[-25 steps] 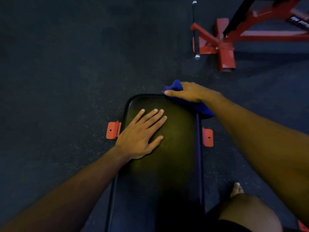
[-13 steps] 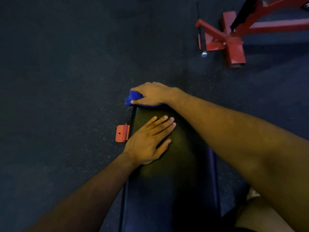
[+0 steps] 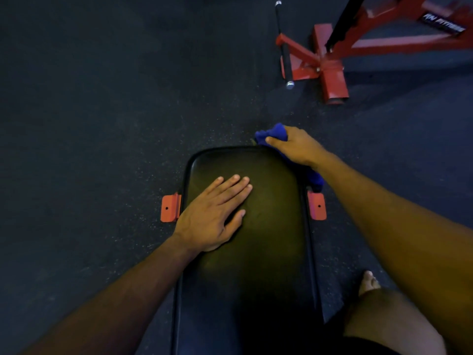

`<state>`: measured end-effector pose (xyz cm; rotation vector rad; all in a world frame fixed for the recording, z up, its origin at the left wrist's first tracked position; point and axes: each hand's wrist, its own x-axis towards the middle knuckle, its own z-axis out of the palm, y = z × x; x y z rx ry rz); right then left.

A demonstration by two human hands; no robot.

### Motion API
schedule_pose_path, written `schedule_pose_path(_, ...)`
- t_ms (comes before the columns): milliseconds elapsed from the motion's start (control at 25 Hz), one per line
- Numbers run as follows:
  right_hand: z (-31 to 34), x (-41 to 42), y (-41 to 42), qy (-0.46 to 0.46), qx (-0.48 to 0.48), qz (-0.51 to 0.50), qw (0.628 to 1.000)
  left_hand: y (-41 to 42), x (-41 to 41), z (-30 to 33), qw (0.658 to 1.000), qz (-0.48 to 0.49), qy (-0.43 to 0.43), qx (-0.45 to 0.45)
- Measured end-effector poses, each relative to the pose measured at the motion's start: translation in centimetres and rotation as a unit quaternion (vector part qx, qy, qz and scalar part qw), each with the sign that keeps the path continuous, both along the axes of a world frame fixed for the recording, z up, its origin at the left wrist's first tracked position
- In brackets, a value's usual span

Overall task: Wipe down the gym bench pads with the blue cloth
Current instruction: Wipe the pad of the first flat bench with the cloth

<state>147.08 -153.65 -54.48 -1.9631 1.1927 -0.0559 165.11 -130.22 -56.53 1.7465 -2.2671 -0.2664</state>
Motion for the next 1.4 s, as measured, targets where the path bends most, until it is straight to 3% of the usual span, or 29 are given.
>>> schedule_pose_path(160, 2.4, 8.4, 0.8, 0.118, -0.067, 0.191, 0.972, -0.1, 0.1, 0.0, 1.0, 0.0, 0.007, -0.006)
schedule_pose_path(280, 3.3, 15.0, 4.3, 0.113, -0.108, 0.297, 0.942, 0.0, 0.1, -0.4, 0.999, 0.0, 0.034, -0.041)
schedule_pose_path(400, 3.0, 16.0, 5.3, 0.096, -0.131, 0.324, 0.932, -0.1, 0.3, -0.8, 0.998, -0.006, 0.033, -0.052)
schedule_pose_path(520, 3.6, 11.6, 4.5, 0.042, -0.158, 0.277, 0.947, 0.0, 0.3, -0.5, 0.999, -0.002, 0.028, -0.028)
schedule_pose_path(680, 4.0, 0.7, 2.3, 0.101, -0.145, 0.148, 0.973, -0.1, 0.2, 0.1, 1.0, -0.003, 0.017, -0.007)
schedule_pose_path(880, 11.4, -10.2, 3.3, 0.107, -0.154, 0.057, 0.981, 0.3, -0.5, 1.4, 1.0, 0.006, 0.011, -0.008)
schedule_pose_path(1080, 16.6, -18.2, 3.3, 0.033, -0.18, -0.013, 0.983, -1.7, -4.6, 3.9, 0.988, 0.112, -0.1, -0.041)
schedule_pose_path(1160, 16.3, -20.7, 1.8, 0.018, -0.163, -0.032, 0.986, -5.8, -7.5, 5.8, 0.98, 0.152, -0.13, -0.003)
schedule_pose_path(1240, 16.2, -22.5, 0.7, -0.025, -0.152, -0.031, 0.988, -10.5, -11.1, 8.6, 0.99, 0.125, -0.051, 0.028)
schedule_pose_path(1280, 16.8, -23.7, 0.0, -0.053, -0.15, -0.027, 0.987, -13.2, -13.9, 10.5, 0.993, 0.097, 0.049, 0.053)
schedule_pose_path(1320, 18.0, -25.1, -0.8, -0.078, -0.151, -0.029, 0.985, -16.0, -17.0, 12.8, 0.979, 0.059, 0.178, 0.086)
schedule_pose_path(1400, 22.2, -28.0, -1.9, -0.116, -0.154, -0.05, 0.98, -20.6, -23.9, 18.8, 0.908, -0.02, 0.381, 0.174)
